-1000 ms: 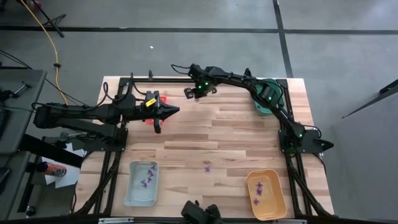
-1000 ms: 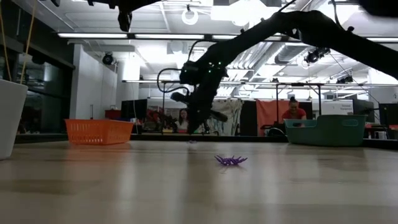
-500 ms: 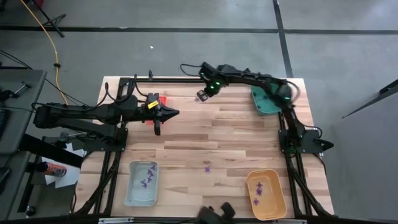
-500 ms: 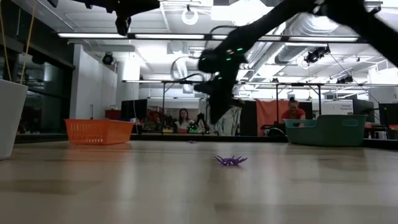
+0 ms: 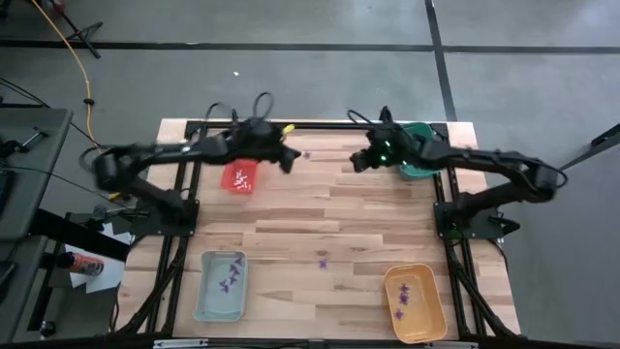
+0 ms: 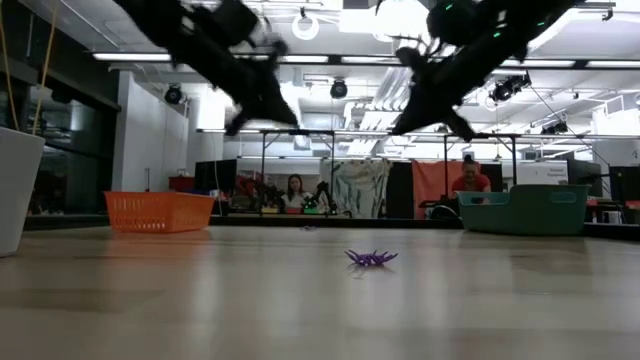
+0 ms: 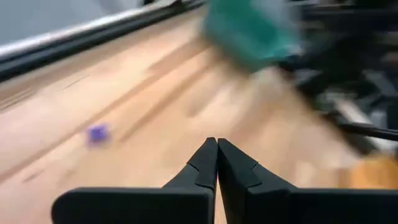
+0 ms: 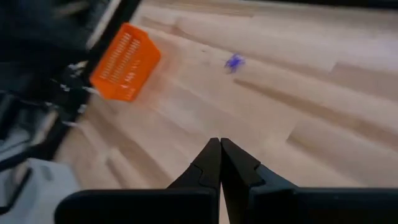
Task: Sort Halloween decoration
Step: Put the violet spider toy into the yellow bin
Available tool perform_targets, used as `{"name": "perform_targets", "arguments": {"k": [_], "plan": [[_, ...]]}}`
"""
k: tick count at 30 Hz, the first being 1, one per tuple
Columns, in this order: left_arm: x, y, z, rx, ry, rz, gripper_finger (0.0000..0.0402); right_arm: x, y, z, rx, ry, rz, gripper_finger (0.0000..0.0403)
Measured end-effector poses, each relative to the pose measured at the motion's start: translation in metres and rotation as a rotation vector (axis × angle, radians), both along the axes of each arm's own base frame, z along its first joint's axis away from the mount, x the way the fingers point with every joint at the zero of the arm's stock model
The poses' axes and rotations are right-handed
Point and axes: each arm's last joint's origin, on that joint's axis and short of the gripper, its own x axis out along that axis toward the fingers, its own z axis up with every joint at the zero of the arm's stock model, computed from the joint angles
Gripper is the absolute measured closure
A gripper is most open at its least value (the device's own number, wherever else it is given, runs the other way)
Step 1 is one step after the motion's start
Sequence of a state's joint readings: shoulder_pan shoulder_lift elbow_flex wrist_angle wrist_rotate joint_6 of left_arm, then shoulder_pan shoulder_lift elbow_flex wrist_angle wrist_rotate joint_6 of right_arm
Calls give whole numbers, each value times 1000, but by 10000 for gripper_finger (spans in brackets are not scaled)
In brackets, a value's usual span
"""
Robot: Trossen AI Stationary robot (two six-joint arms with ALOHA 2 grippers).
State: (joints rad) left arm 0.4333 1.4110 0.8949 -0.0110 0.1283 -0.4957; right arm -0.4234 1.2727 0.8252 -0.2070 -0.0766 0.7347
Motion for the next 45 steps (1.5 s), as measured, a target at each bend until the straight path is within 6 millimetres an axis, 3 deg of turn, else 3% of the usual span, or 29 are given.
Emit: {"name": "perform_targets", "arguments": {"k": [4, 8, 13, 20, 26, 31, 40, 45], "plan": [[27, 45, -33, -95, 161, 73, 402, -13, 21, 7, 8, -87, -60, 403], [43, 73, -64, -205, 271, 144, 402, -16, 36, 7, 24, -105, -89, 403], [52, 91, -91, -279, 337, 157, 402, -9, 50, 6, 25, -116, -99, 403], [65, 103, -105, -290, 357, 122, 402, -5, 62, 4, 47, -128, -136, 403], [68, 109, -122, -328, 459, 110, 402, -4, 70, 5, 61, -137, -133, 403], [68, 111, -119, -317, 492, 96, 402, -3, 74, 5, 53, -144, -125, 403], [52, 78, -120, -399, 791, -85, 402, -3, 73, 5, 27, -137, -118, 403], [51, 58, -106, -359, 836, -122, 402, -3, 73, 5, 14, -132, -108, 403]]}}
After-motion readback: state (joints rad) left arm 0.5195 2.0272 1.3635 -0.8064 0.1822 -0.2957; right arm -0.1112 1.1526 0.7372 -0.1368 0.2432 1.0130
